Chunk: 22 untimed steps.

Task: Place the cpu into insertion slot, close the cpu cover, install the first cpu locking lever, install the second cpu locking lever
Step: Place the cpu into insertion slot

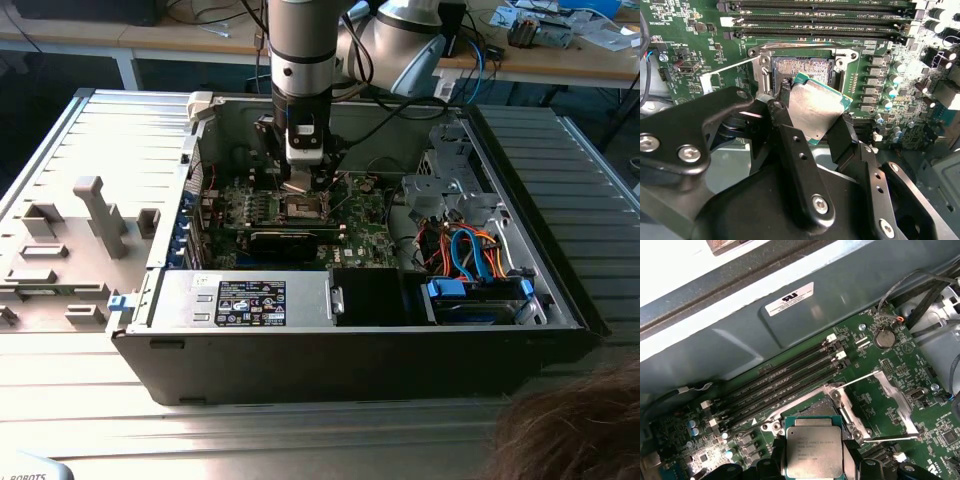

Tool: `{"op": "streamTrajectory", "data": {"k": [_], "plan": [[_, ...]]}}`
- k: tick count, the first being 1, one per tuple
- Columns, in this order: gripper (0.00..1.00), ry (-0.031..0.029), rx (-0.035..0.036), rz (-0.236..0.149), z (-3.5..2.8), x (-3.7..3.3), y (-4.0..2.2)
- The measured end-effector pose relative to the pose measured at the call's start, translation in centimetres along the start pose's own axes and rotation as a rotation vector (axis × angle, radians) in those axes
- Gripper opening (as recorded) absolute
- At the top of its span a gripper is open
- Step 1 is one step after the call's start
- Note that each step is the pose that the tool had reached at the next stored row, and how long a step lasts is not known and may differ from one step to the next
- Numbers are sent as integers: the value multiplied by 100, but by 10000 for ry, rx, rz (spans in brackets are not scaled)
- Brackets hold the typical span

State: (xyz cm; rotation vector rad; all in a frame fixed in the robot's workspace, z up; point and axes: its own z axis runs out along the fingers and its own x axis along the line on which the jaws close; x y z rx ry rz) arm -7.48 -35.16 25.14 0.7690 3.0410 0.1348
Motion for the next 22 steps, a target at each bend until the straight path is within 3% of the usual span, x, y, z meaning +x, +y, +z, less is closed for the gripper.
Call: {"op": "streamTrajectory", "data": {"k": [22], "plan": [[54,-49,-11,586,18,0,-2]]}}
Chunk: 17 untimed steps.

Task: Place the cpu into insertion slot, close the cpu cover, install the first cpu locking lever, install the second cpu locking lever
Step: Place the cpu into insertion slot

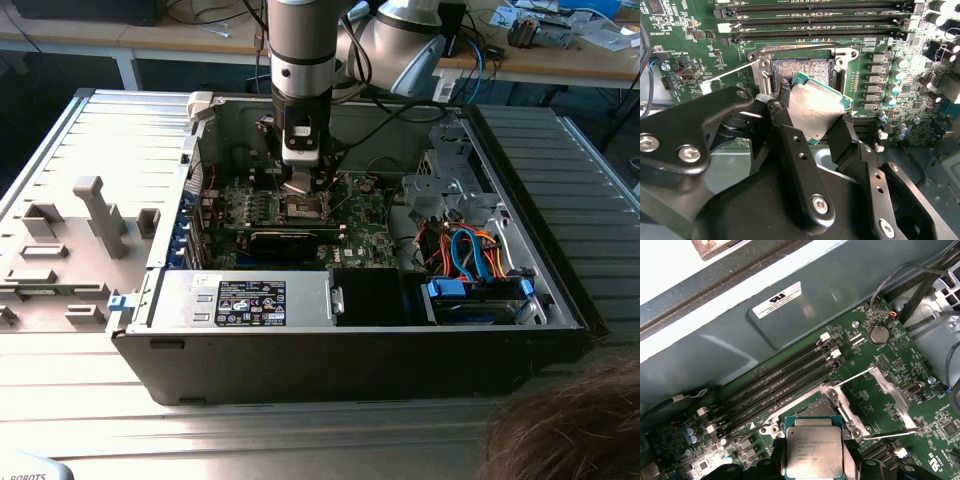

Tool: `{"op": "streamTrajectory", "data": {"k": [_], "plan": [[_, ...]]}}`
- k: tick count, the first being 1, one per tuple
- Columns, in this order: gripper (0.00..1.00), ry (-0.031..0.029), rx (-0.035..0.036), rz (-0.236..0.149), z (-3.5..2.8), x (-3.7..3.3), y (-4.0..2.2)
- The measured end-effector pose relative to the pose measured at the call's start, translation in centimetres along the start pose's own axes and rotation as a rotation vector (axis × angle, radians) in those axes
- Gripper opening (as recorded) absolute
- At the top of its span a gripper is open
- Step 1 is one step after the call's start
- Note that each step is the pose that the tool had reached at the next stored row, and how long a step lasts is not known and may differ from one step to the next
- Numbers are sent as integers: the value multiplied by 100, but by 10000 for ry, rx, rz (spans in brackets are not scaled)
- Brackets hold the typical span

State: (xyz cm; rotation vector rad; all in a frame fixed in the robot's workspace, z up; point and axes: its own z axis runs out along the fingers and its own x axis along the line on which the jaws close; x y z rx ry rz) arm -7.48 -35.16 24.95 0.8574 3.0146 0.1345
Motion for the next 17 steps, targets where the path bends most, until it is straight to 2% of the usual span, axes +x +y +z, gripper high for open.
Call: {"op": "streamTrajectory", "data": {"k": [17], "plan": [[54,-31,-7,369,11,0,-1]]}}
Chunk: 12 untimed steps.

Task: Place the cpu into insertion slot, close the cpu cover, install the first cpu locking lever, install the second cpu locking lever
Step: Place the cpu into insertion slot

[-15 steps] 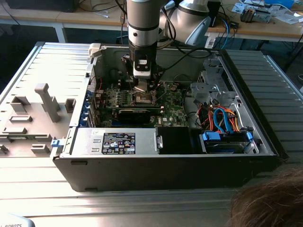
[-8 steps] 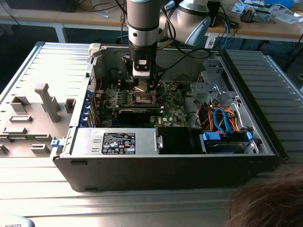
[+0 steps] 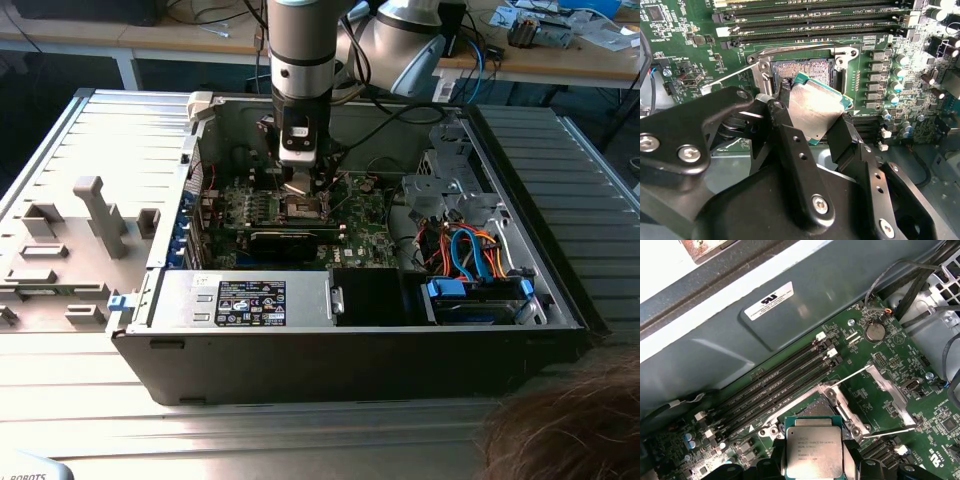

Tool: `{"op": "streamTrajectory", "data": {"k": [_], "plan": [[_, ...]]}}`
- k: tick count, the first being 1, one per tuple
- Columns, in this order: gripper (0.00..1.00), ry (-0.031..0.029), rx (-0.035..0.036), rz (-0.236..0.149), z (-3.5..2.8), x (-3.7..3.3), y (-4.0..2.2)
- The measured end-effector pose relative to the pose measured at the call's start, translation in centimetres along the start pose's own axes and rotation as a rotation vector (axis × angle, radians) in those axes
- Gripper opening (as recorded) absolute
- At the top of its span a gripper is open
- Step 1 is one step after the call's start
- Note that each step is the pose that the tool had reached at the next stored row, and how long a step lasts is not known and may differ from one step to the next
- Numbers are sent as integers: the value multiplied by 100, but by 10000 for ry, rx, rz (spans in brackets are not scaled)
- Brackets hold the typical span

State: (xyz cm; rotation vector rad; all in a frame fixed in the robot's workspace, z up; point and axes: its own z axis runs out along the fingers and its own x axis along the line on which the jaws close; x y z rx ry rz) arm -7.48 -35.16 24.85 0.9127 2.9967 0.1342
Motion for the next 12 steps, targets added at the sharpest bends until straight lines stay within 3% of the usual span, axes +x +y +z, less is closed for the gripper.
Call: {"op": "streamTrajectory", "data": {"k": [12], "plan": [[54,-23,-6,278,7,0,-1]]}}
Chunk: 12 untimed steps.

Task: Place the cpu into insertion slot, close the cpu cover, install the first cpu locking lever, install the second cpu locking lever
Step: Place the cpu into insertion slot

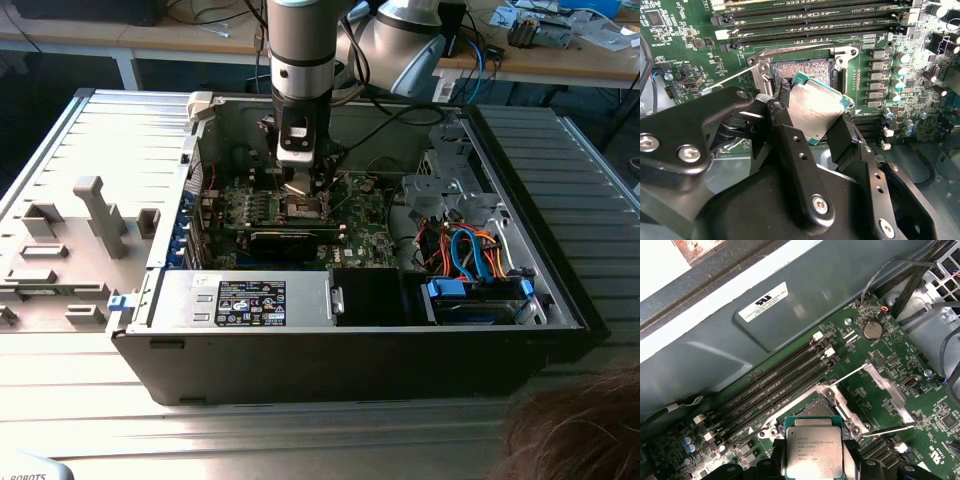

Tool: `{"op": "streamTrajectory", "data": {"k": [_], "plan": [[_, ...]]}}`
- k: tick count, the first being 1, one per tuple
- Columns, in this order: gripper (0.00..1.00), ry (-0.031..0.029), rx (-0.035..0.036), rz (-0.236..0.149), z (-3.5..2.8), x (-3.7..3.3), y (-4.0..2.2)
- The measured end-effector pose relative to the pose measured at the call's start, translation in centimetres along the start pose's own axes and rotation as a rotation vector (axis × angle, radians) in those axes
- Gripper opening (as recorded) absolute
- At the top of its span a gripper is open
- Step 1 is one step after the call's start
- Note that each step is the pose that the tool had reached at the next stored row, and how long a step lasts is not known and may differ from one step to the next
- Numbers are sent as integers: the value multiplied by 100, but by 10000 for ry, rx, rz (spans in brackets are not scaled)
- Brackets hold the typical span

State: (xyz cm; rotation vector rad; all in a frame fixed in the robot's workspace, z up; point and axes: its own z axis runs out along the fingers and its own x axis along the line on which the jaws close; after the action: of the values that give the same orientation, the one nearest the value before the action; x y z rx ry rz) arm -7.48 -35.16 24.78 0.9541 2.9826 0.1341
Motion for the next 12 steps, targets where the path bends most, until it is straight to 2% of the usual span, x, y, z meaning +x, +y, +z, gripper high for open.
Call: {"op": "streamTrajectory", "data": {"k": [12], "plan": [[54,-20,-5,241,7,0,-1]]}}
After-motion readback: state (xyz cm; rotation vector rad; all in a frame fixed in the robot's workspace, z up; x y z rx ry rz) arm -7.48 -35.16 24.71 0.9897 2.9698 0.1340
